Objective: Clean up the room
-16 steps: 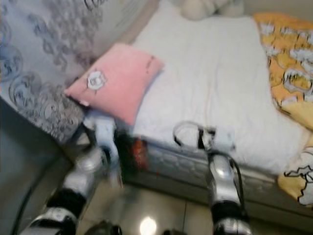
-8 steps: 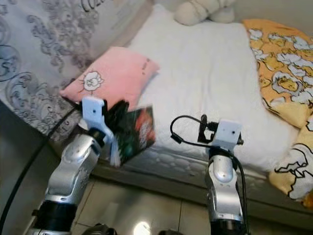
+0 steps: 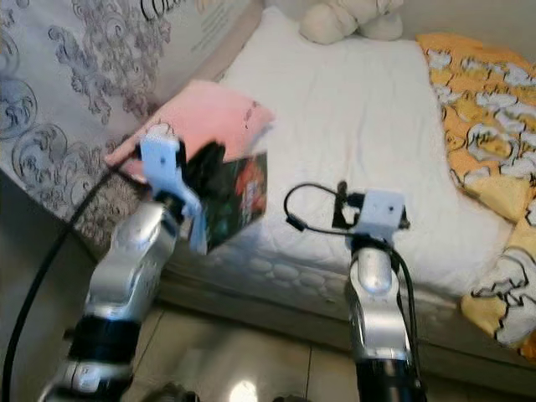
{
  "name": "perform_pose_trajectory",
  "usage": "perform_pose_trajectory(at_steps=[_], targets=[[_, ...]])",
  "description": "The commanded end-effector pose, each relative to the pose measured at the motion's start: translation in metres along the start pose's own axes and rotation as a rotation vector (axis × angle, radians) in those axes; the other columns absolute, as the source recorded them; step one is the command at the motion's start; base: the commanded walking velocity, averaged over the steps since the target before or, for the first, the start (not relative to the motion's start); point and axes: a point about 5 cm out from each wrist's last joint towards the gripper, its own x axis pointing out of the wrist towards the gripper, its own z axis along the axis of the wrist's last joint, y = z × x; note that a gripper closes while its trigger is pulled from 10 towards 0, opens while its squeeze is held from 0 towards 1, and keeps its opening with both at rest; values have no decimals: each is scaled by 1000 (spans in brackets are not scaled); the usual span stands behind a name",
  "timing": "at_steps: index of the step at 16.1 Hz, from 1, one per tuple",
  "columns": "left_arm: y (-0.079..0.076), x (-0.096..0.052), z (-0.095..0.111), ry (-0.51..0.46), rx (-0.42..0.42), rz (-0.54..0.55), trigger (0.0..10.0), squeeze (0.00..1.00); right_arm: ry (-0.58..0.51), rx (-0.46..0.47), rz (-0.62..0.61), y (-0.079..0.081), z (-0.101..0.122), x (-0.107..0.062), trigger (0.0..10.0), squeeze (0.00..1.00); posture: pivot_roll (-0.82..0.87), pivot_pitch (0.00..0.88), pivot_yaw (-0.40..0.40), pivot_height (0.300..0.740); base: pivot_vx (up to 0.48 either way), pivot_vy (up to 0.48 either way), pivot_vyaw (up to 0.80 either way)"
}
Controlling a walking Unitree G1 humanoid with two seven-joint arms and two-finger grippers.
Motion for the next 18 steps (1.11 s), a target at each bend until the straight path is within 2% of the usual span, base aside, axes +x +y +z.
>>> perform_pose_trajectory(at_steps=[1,4,7,9,13,14,15,16,17,18], targets=[[-5,11,20,-90,23,-31,10000,0,-5,-17,3,-2,0,3,10000,0,101,0,-65,740,480,0,0],[-6,22,26,-103,19,-93,10000,0,16,-18,11,-3,-6,4,10000,0,99,0,-65,740,480,0,0],[-5,35,22,-68,11,-183,10000,0,18,-18,26,-2,-8,3,10000,0,73,0,-44,740,480,0,0],[5,45,21,-42,8,-199,10000,0,5,-28,20,-8,-8,0,10000,0,35,0,-27,740,480,0,0],[14,55,24,-28,-23,-220,10000,0,14,-49,2,-21,-12,-10,10000,0,-4,0,-19,740,476,0,0],[3,61,22,23,-101,-344,10000,0,28,-68,-4,-30,-14,-18,10000,0,-29,0,-23,740,0,0,0],[-4,66,20,60,-175,-394,10000,0,42,-81,-11,-36,-16,-24,10000,0,-46,0,-30,740,0,0,0],[-12,72,14,119,-299,-433,10000,0,62,-99,-7,-40,-19,-31,10000,0,-58,0,-33,740,0,0,0],[-25,76,10,149,-380,-490,10000,0,70,-113,0,-46,-18,-38,10000,0,-90,0,-42,740,0,0,0],[-41,78,6,172,-424,-544,10000,0,81,-125,6,-50,-18,-45,10000,0,-106,0,-47,740,0,0,0]])
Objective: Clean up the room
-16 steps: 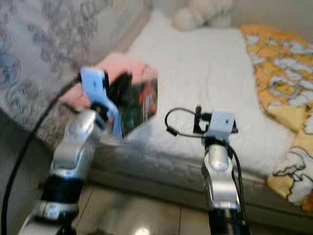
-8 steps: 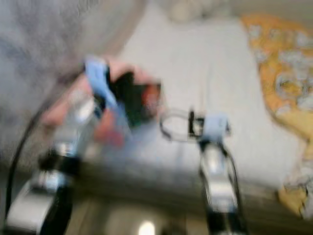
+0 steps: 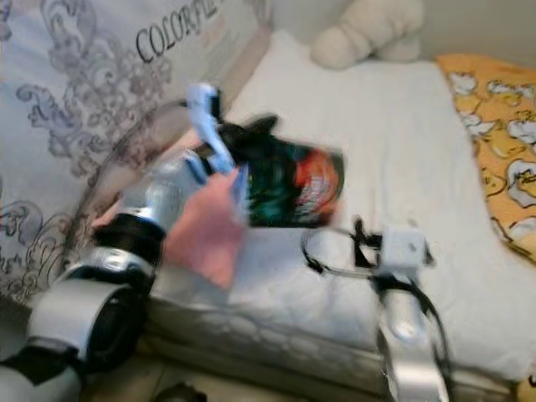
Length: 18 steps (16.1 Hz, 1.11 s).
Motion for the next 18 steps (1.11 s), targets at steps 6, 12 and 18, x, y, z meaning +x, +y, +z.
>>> perform_pose_trajectory(at_steps=[6,12,18], targets=[[-77,53,-24,95,-226,-376,10000,0,33,64,230,-4,13,-62,10000,0,-219,0,-23,740,0,0,0],[-84,61,-53,56,-586,-221,10000,0,126,155,362,1,31,-123,10000,0,-360,137,-21,740,0,0,0],[-35,30,-86,154,-459,133,10000,0,139,219,507,15,50,-140,10000,0,-391,190,-26,740,0,0,0]])
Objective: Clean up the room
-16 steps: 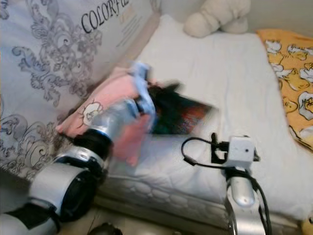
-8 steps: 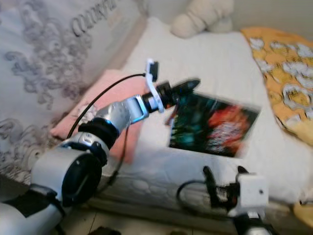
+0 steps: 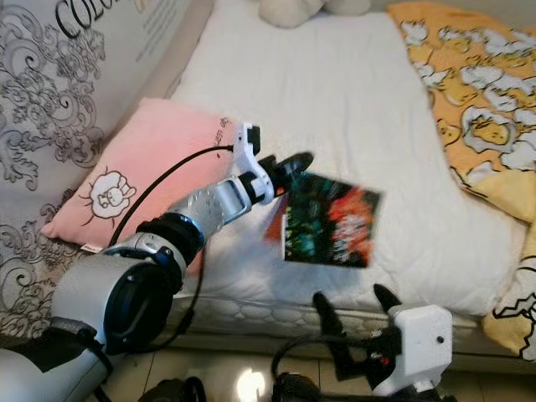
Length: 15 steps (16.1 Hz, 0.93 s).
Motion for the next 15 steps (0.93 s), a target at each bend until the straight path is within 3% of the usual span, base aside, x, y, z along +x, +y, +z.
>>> perform_pose_trajectory(at_steps=[1,2,4,6,9,12,15], targets=[[-8,8,-44,79,-10,24,10000,0,17,10,34,5,1,-4,10000,0,-386,195,-26,740,0,0,0],[-1,5,-41,74,6,52,10000,0,29,8,32,3,-1,-6,10000,0,-377,198,-29,740,0,0,0],[25,-10,-29,72,113,160,10000,0,75,3,32,-3,-8,-7,10000,0,-360,208,-33,740,0,0,0],[38,-20,-22,96,254,206,10000,0,86,7,47,-4,-9,-7,10000,0,-352,217,-46,740,0,0,0],[47,-27,-17,126,437,207,10000,0,134,-8,19,-17,-18,-17,10000,0,-348,223,-53,740,0,0,0],[49,-32,7,82,674,237,10000,0,151,-4,0,-23,-24,-16,10000,0,-332,222,-55,740,0,0,0],[44,-31,19,53,747,238,10000,0,145,-19,18,-22,-25,-13,10000,0,-334,221,-56,740,0,0,0]])
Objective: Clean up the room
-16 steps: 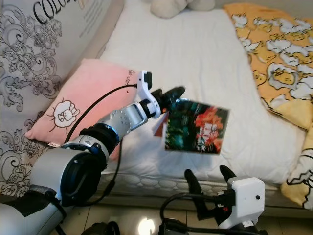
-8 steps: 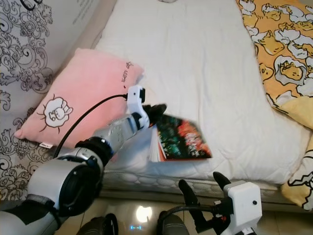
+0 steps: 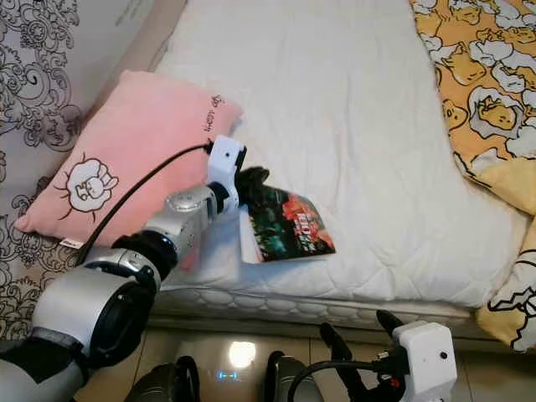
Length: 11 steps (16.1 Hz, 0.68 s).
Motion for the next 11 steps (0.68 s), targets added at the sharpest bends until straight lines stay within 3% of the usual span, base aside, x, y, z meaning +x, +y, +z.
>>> perform_pose_trajectory(at_steps=[1,2,3,4,5,9,10,11], targets=[[1,1,6,-1,106,11,10000,0,15,-6,-10,-3,-3,-2,10000,0,-345,221,-57,740,0,0,0],[1,1,9,-3,199,4,10000,0,16,-9,-15,-4,-3,-3,10000,0,-346,221,-56,740,0,0,0],[0,1,13,-6,297,-15,10000,239,20,-10,-21,-5,-4,-4,10000,0,-347,221,-56,740,0,0,0],[-1,0,14,0,374,-49,10000,800,24,-13,-24,-5,-5,-4,10000,0,-345,220,-57,740,0,0,0],[-1,0,14,12,460,-61,10000,1000,26,-12,-25,-5,-6,-5,10000,0,-345,219,-57,740,0,0,0],[6,-4,18,32,775,-55,10000,1000,35,-22,-31,-10,-8,-4,10000,0,-339,217,-59,740,0,0,0],[8,-5,20,35,912,-46,10000,1000,35,-25,-34,-11,-8,-4,10000,0,-338,216,-59,740,0,0,0],[13,-7,24,31,996,-32,10000,1000,35,-29,-32,-12,-8,-2,10000,0,-333,213,-59,740,0,0,0]])
